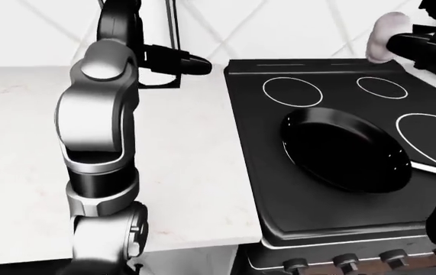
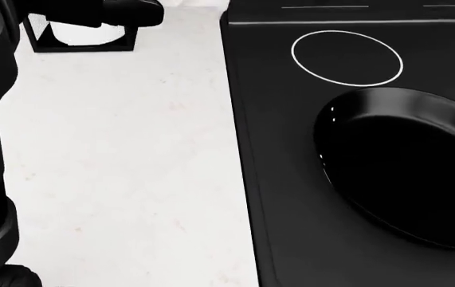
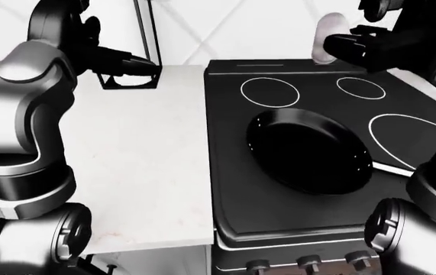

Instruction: Pick the garlic from the pan and place it on the plate.

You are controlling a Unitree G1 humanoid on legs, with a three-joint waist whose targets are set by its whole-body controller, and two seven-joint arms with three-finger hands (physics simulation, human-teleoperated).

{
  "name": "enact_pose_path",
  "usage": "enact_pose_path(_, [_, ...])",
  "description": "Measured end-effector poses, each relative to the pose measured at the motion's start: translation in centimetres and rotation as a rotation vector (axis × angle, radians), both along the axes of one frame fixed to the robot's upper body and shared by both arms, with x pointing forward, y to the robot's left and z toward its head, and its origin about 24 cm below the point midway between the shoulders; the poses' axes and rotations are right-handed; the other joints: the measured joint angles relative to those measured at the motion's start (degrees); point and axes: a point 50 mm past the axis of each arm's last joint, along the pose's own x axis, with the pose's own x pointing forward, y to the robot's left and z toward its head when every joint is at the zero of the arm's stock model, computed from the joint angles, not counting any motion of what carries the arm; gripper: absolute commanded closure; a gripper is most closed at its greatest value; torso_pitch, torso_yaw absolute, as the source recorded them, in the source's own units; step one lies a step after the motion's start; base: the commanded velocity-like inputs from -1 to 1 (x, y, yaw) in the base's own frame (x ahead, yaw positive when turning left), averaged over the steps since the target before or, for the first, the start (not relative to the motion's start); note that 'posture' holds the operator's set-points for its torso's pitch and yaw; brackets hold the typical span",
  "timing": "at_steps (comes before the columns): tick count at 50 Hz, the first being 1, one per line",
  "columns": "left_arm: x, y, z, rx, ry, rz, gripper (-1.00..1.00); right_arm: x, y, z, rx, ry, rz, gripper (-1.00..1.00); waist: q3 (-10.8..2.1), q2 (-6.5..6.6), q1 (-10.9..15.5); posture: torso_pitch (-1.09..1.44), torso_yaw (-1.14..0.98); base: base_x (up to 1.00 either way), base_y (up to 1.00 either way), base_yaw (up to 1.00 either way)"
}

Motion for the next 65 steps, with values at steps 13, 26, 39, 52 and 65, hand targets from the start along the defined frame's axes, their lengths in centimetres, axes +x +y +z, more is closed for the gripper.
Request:
enact_pose_path(13, [0.2,-0.6,-0.6,0.004,0.019,-0.028,-1.00,-0.4,-0.7,0.5,-0.001,0.005,-0.037,1.00,2.12,-0.74,-0.6,0.00,0.00,0.00,-0.05,0.00])
enact_pose_path(26, [0.1,-0.1,-0.4,-0.001,0.013,-0.001,-1.00,-0.4,-0.4,0.4,-0.004,0.014,-0.011,1.00,2.14,-0.72,-0.5,0.00,0.00,0.00,-0.02,0.00])
enact_pose_path(39, [0.1,0.2,-0.1,-0.003,0.001,0.015,-1.00,-0.2,-0.1,0.7,-0.014,0.016,0.003,1.00,-0.51,2.32,0.1,0.00,0.00,0.00,-0.15,0.00])
enact_pose_path(52, [0.2,-0.9,-0.8,0.015,0.031,-0.032,-1.00,-0.5,-0.7,0.5,-0.008,0.021,-0.031,1.00,1.25,-1.10,0.1,0.00,0.00,0.00,-0.27,0.00])
enact_pose_path(65, [0.2,0.3,-0.8,-0.002,0.026,0.024,-1.00,0.1,0.2,0.2,-0.021,0.044,0.018,1.00,0.17,3.57,0.6,0.00,0.00,0.00,-0.27,0.00])
